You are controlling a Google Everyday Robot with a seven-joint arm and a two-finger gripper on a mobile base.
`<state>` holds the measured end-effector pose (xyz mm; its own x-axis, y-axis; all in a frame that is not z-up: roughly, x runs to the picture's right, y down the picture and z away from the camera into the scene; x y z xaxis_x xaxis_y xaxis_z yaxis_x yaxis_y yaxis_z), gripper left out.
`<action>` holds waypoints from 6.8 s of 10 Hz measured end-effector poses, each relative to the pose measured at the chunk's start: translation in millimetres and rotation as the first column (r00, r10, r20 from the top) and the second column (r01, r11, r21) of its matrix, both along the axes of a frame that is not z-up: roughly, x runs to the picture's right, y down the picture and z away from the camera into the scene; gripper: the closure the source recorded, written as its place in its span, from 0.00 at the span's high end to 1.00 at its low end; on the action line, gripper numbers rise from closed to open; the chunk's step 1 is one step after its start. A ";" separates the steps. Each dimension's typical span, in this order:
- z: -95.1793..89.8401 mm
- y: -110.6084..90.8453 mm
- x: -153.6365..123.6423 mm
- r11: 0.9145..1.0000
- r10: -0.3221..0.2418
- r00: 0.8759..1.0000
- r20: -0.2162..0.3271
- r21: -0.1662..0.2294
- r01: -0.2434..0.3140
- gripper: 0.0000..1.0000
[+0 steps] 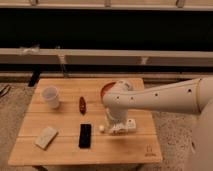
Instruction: Place the bottle in the ceramic bowl
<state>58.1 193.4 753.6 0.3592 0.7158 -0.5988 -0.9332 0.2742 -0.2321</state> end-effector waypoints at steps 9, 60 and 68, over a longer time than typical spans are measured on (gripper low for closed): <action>20.1 -10.7 13.8 0.962 -0.253 0.952 0.170 -0.065 0.267 0.65; 75.9 -181.1 24.1 0.830 -0.557 0.780 0.287 0.230 0.508 0.00; 112.6 -231.7 -47.0 0.803 -0.592 0.748 0.299 0.296 0.517 0.64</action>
